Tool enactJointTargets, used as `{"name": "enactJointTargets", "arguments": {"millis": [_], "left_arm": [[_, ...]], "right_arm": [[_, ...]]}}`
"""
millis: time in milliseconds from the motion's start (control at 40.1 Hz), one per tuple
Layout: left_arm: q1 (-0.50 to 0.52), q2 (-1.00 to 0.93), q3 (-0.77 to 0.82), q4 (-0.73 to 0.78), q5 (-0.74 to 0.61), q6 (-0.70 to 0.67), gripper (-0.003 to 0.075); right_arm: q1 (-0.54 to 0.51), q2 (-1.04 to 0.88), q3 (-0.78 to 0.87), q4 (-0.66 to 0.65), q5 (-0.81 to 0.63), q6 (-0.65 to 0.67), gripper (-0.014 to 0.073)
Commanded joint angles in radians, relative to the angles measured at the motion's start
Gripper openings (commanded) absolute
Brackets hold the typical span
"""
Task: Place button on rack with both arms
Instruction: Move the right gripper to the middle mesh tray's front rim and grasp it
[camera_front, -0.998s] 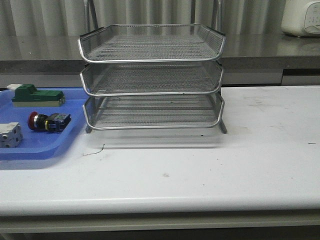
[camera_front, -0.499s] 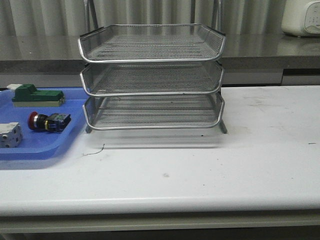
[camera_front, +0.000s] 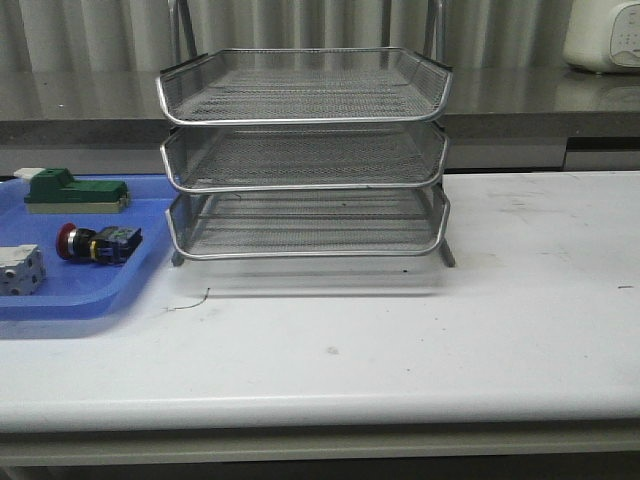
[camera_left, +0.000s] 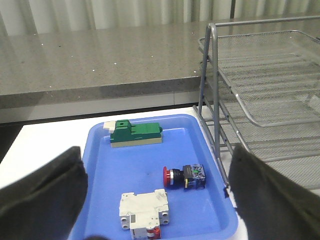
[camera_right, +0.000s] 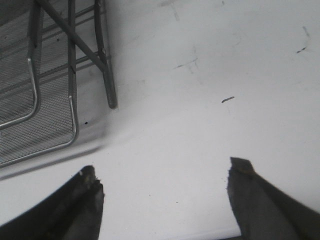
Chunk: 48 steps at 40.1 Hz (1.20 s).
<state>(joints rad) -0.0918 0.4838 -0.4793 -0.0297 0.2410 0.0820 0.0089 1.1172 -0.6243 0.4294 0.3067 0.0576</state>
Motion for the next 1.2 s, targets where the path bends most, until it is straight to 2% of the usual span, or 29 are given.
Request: {"name": "enactJointTargets", "arguments": {"millis": [0, 75, 200, 349, 449, 574, 673, 948, 1172], "left_arm": [[0.001, 0.010, -0.039, -0.001, -0.078, 0.001, 0.0543], [0.001, 0.010, -0.039, -0.001, -0.078, 0.001, 0.0543], [0.001, 0.010, -0.039, -0.001, -0.078, 0.001, 0.0543], [0.001, 0.010, -0.039, -0.001, -0.078, 0.001, 0.0543], [0.001, 0.010, -0.039, -0.001, -0.078, 0.001, 0.0543], [0.001, 0.010, -0.039, -0.001, -0.078, 0.001, 0.0543], [0.001, 0.010, -0.039, -0.001, -0.078, 0.001, 0.0543], [0.001, 0.010, -0.039, -0.001, -0.078, 0.001, 0.0543], [0.001, 0.010, -0.039, -0.001, -0.078, 0.001, 0.0543]], "right_arm": [[0.023, 0.063, -0.065, 0.091, -0.068, -0.063, 0.0515], [0.038, 0.123, -0.093, 0.173, -0.060, -0.139, 0.0515], [0.043, 0.207, -0.146, 0.396, 0.003, -0.324, 0.0512], [0.042, 0.296, -0.190, 0.816, 0.121, -0.719, 0.0430], [0.040, 0.341, -0.191, 1.114, 0.183, -0.974, 0.0430], [0.040, 0.414, -0.196, 1.343, 0.262, -1.170, 0.0430], [0.040, 0.475, -0.216, 1.422, 0.308, -1.211, 0.0430], [0.040, 0.599, -0.316, 1.456, 0.393, -1.211, 0.0358], [0.040, 0.663, -0.400, 1.460, 0.408, -1.205, 0.0356]]}}
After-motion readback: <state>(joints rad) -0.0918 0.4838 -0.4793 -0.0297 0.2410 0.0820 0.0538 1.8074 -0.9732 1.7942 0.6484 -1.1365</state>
